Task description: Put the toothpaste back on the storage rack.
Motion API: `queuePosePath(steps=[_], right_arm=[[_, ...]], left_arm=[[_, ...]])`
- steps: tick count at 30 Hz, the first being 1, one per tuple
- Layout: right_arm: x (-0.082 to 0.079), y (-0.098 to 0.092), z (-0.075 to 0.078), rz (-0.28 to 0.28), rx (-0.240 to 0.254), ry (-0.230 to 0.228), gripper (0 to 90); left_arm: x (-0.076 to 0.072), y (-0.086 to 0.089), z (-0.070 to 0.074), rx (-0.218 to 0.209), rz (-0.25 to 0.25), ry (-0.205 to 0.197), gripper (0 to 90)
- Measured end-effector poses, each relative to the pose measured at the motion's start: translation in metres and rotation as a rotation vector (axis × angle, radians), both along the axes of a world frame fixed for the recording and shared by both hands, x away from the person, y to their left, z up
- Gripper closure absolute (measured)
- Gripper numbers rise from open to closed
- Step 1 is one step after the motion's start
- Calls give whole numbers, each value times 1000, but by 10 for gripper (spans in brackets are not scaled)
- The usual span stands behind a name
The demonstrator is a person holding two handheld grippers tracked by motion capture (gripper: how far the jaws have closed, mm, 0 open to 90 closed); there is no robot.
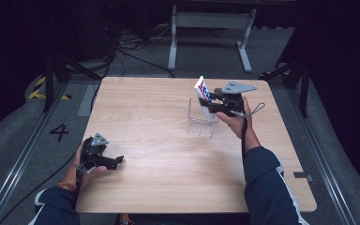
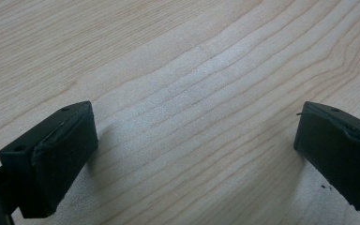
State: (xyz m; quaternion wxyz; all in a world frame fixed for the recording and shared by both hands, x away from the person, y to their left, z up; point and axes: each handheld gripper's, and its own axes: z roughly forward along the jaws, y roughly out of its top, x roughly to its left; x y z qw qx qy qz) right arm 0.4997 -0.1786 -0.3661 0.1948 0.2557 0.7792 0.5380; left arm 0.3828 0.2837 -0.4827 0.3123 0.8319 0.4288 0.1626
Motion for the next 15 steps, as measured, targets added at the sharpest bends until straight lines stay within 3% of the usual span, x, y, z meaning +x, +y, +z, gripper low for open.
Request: queuePosePath(steps=[15], right_arm=[[0, -8, -13, 6, -42, 1, 602]], left_arm=[[0, 0, 0, 0, 0, 0, 3]])
